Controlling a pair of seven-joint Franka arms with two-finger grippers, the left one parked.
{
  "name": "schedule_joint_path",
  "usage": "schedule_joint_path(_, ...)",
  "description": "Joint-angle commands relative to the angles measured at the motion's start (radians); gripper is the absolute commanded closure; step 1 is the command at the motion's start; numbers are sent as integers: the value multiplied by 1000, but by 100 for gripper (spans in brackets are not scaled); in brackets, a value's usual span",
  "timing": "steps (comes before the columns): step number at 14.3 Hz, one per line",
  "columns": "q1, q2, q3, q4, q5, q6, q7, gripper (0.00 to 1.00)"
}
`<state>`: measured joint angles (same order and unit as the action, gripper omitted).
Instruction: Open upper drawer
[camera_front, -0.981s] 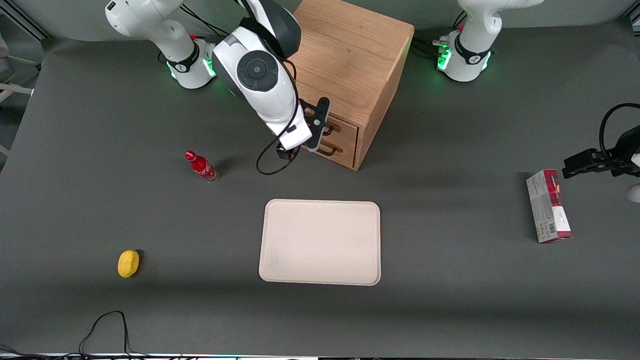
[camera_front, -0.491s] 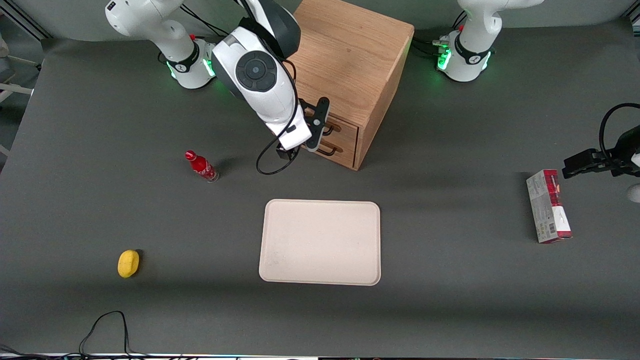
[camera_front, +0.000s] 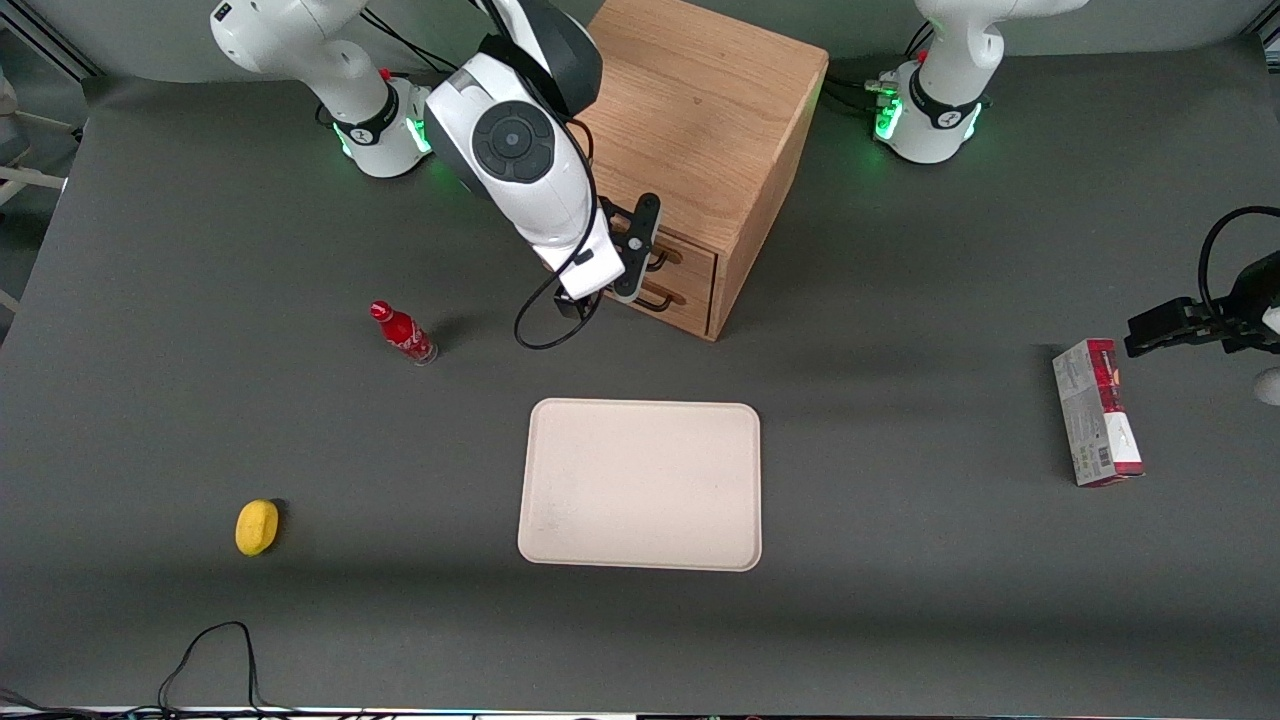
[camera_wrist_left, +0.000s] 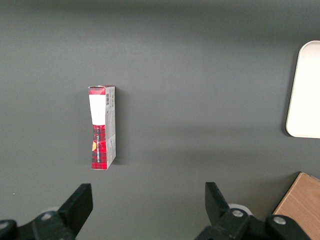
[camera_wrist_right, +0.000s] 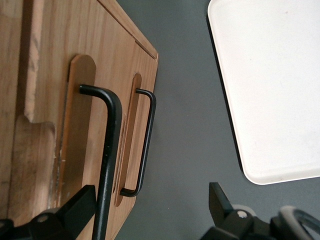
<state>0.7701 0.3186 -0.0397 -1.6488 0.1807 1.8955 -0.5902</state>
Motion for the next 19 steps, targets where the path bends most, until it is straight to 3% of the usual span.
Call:
schedule_joint_path(1,3,14,-5,-5,31,45,-34,0)
schedule_joint_path(19,-57,71,-26,46,20,60,-11,0)
